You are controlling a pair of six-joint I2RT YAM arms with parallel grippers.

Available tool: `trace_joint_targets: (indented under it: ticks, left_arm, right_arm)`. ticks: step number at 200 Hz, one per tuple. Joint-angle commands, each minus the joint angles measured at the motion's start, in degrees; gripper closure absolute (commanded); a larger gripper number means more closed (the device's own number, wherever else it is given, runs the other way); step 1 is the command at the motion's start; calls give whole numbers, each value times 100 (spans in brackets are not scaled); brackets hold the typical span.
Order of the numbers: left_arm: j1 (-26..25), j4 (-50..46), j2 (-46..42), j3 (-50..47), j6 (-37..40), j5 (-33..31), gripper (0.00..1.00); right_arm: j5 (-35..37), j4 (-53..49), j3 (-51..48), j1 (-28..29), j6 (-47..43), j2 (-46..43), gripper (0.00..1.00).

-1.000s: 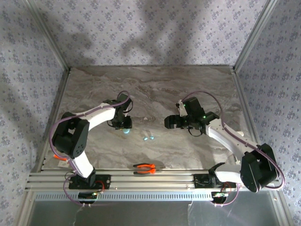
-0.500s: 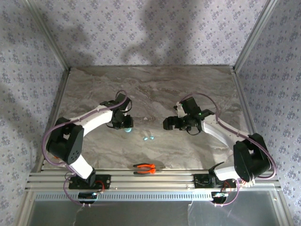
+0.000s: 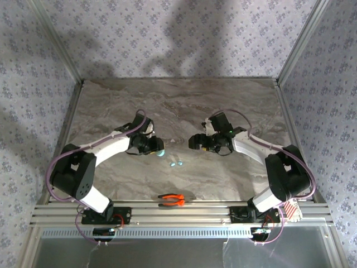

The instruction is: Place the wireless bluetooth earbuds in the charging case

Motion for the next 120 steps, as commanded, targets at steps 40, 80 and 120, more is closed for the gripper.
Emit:
trace_joint_targets:
  ticks: [40, 80, 120]
  left_arm:
    - [250, 1372, -318, -440, -739, 1193, 63]
    - [274, 1923, -310, -587, -1076, 1542, 63]
    - [318, 2102, -308, -642, -1185, 1689, 63]
  right_arm:
    - [-1092, 893, 200, 64, 822, 529, 25]
    - [-1506, 1338, 233, 163, 1159, 745, 33]
    - [-1637, 1540, 293, 352, 1309, 934, 36]
